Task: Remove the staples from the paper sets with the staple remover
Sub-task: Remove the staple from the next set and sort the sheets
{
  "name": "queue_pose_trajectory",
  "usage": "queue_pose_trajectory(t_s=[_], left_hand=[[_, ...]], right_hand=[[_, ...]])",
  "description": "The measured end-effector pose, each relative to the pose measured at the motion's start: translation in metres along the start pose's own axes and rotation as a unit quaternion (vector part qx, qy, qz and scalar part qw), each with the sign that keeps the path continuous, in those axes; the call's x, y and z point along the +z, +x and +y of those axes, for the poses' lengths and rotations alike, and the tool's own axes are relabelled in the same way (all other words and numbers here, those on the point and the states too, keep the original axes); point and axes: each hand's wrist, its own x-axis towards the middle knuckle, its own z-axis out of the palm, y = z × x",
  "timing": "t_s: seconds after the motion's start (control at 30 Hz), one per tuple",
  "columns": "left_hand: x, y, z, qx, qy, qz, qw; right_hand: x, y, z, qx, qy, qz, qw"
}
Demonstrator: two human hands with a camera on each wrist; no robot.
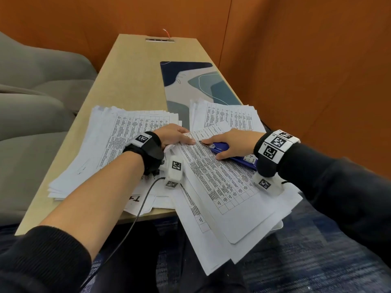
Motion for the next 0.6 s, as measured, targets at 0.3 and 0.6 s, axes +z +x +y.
queue_pose_trajectory(t_s=[0.3, 0.6], left_hand=[[0.003, 0.0, 0.001, -0.013, -0.019, -0.003, 1.0], [0.001, 0.003, 0.0, -0.004, 0.02, 0.001, 1.0]], right_hand=[[-0.001, 0.002, -0.004, -0.012, -0.002, 0.014, 1.0], [0.002, 0.0, -0.018, -0.015, -0.045, 0.037, 0.998]])
